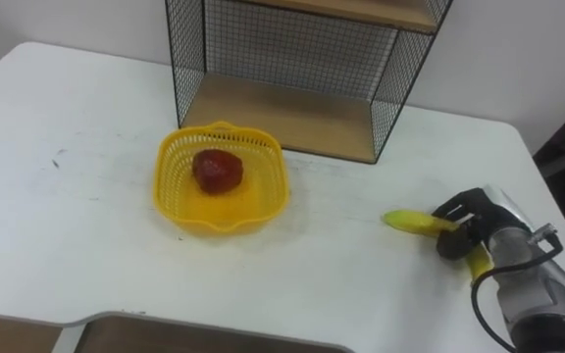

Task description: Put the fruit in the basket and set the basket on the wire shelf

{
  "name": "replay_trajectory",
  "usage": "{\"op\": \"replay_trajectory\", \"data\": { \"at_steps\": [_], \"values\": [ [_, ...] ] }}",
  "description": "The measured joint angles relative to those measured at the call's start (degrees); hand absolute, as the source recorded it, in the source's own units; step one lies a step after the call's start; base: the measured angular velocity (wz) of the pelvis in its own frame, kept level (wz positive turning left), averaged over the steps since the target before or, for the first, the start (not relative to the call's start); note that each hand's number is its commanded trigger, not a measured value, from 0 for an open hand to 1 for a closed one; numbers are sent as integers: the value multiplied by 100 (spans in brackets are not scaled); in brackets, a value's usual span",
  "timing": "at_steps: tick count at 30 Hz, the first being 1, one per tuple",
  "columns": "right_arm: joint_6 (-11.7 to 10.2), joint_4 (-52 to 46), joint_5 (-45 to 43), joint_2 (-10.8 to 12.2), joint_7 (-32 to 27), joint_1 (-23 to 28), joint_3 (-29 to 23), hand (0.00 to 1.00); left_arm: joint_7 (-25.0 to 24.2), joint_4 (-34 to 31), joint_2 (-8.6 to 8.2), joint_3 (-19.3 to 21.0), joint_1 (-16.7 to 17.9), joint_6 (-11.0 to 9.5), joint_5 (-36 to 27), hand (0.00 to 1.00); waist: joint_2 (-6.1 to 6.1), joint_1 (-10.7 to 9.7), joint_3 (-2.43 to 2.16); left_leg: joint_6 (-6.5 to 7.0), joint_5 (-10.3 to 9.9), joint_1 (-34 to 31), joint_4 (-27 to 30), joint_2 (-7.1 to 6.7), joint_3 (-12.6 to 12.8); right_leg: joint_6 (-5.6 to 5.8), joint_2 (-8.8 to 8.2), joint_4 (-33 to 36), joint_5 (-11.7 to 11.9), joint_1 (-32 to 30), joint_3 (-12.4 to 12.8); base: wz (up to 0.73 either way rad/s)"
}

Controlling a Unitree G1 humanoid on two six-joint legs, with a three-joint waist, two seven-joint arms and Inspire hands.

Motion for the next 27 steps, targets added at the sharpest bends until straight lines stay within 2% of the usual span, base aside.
{"op": "replay_trajectory", "data": {
  "at_steps": [4, 6, 9, 11, 12, 13, 16, 18, 21, 24, 27],
  "values": [
    [-22, -14, 79, -1, -7, 0, 32, 100, -5, 2, 1, -20, -23, -3, -27, 0, 8, -6, -4, 0, 0, 7, 0, 4, 0, -3, 8, 9, 2, 4, 5, 0],
    [-24, -13, 239, -1, -23, 1, 41, 100, 16, 4, 1, -165, -31, -9, -106, 0, 17, -11, -8, 0, 0, 38, -11, 8, 22, -6, 11, 11, 4, 13, 27, -7],
    [-34, -16, 641, -1, -110, 7, 86, 100, 29, 14, -2, -225, -33, -96, -108, 0, 36, -30, -12, -1, 0, 38, -14, 18, 70, -10, 24, 11, 6, 3, 88, -9],
    [-4, -115, 929, -1, -135, 16, 84, 100, 29, 19, -5, -225, -11, -119, -108, 0, 70, -39, -35, -1, 0, 42, -13, 22, 123, -11, 21, 23, 7, 2, 122, -12],
    [33, -274, 1161, 2, -69, 16, 96, 100, 29, 20, -7, -225, -6, -116, -113, 0, 87, -57, -50, -1, 0, 42, -14, 30, 164, -12, 19, 49, 8, 4, 155, -18],
    [35, -428, 1525, 31, -14, 19, 100, 100, 29, 19, -17, -227, -29, -116, -114, 0, 138, -63, -31, -1, 0, 37, -15, 38, 218, -15, 21, 69, 11, -13, 197, -24],
    [35, -941, 2355, 205, 71, 90, 103, 100, 29, 2, -32, -212, -49, -126, -94, 0, 248, -144, -71, -1, 0, 22, -50, 44, 268, -15, 19, 123, 11, -102, 238, -8],
    [37, -1248, 2837, 296, 82, 171, 104, 100, 30, 5, -30, -211, -58, -127, -78, 0, 272, -131, -84, -1, 1, 44, -65, 50, 301, -14, 21, 133, 11, -103, 268, -6],
    [29, -1784, 3544, 500, 83, 255, 115, 100, 32, 21, -36, -218, -34, -118, -72, 0, 253, -143, -74, -1, 1, 72, -62, 54, 308, -14, 23, 132, 11, -80, 274, -3],
    [28, -2163, 4297, 523, 151, 318, 297, 100, 73, 33, -89, -220, -9, -118, -71, 0, 230, -143, -54, 0, 0, 49, -60, 50, 303, -11, 10, 134, 13, -71, 240, 3],
    [30, -2642, 4752, 660, 274, 406, 312, 100, 175, 52, -170, -223, 83, -109, -73, 0, 253, -167, -15, 6, -5, 31, -51, 52, 304, -11, 8, 143, 13, -80, 239, 0]
  ]
}}
